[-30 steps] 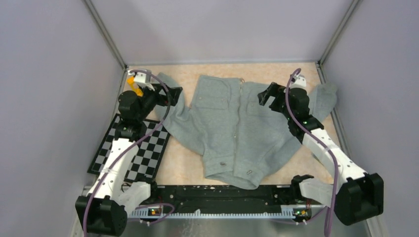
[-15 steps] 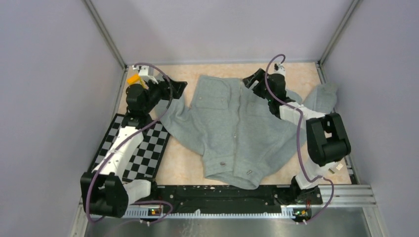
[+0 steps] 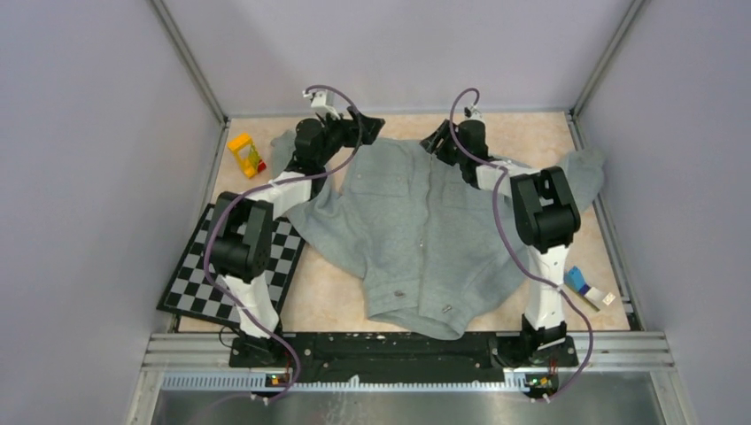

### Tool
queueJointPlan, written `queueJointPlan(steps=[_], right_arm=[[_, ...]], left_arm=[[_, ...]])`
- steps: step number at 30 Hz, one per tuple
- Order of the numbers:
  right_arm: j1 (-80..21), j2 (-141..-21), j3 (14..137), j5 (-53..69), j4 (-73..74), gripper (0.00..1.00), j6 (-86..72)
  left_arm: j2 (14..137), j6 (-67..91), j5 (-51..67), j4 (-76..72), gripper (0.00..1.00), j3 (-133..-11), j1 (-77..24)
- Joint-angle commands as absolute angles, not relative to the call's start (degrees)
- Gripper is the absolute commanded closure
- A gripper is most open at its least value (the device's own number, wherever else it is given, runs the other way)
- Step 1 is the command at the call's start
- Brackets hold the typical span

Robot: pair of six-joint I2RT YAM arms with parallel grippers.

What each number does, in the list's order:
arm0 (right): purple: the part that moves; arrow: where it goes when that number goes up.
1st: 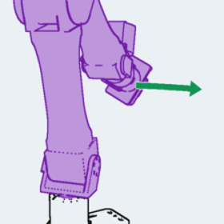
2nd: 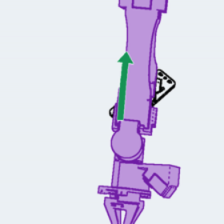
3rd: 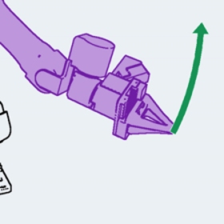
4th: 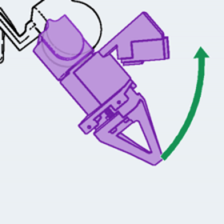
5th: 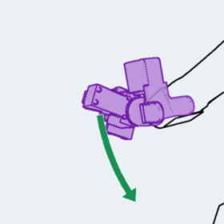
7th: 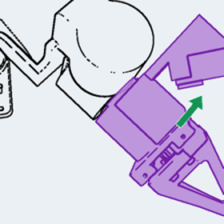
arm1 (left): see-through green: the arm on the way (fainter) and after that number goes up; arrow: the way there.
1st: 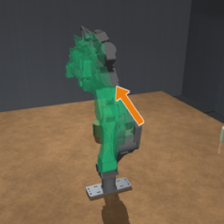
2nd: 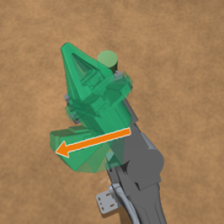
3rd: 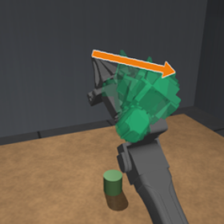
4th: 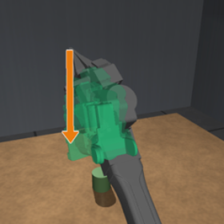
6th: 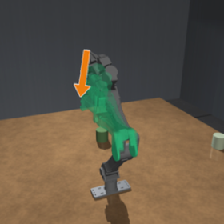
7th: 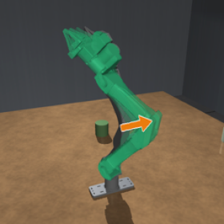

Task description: Zip up the jacket

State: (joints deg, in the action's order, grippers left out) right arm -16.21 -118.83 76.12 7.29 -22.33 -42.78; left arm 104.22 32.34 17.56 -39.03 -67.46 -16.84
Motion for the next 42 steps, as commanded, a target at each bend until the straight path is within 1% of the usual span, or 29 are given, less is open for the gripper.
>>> queueJointPlan(steps=[1,2,7,11,14,21,26,30,33,36,39,41,42], right_arm=[[-15.58,-124.12,85.35,10.10,-19.91,0.45,-38.87],[-15.63,-125.39,87.08,9.96,-18.96,0.47,-37.96],[-15.58,-129.09,92.51,6.77,-15.55,0.50,-36.50],[-15.61,-133.93,97.97,5.87,-10.36,0.56,-36.90],[-15.99,-136.35,101.19,5.23,-7.23,0.59,-37.59],[-16.84,-138.10,105.65,0.32,2.01,0.57,-33.52],[-18.38,-139.31,109.13,-5.15,8.24,0.51,-28.70],[-21.31,-142.47,116.22,-13.88,17.26,0.49,-23.56],[-22.73,-146.46,123.09,-16.64,23.30,0.50,-21.48],[-24.09,-149.82,128.97,-18.46,27.51,0.51,-19.48],[-24.73,-151.44,131.43,-18.63,27.66,0.54,-18.86],[-24.70,-151.29,131.38,-18.40,26.16,0.58,-18.75],[-24.65,-150.89,130.87,-18.18,24.51,0.63,-18.60]], left_arm=[[109.34,31.45,15.72,-45.76,0.01,-73.74,-17.89],[110.60,31.47,16.03,-46.08,0.01,-74.22,-18.11],[114.89,27.39,19.15,-46.08,0.01,-75.60,-19.37],[116.30,24.84,19.86,-44.13,0.01,-76.46,-20.13],[116.54,23.97,19.75,-43.27,0.01,-75.86,-20.46],[116.71,22.51,19.48,-41.48,0.01,-75.27,-20.89],[117.33,23.02,19.09,-40.98,0.01,-75.47,-20.92],[117.26,23.03,18.78,-40.95,0.01,-75.29,-20.98],[116.78,22.86,18.01,-40.78,0.01,-74.91,-20.87],[116.45,22.76,17.27,-40.82,0.01,-74.46,-21.00],[116.37,22.91,16.84,-40.72,0.01,-74.37,-20.94],[116.54,23.22,16.87,-40.46,0.01,-74.55,-20.85],[116.66,23.33,16.99,-40.18,0.01,-74.80,-20.83]])
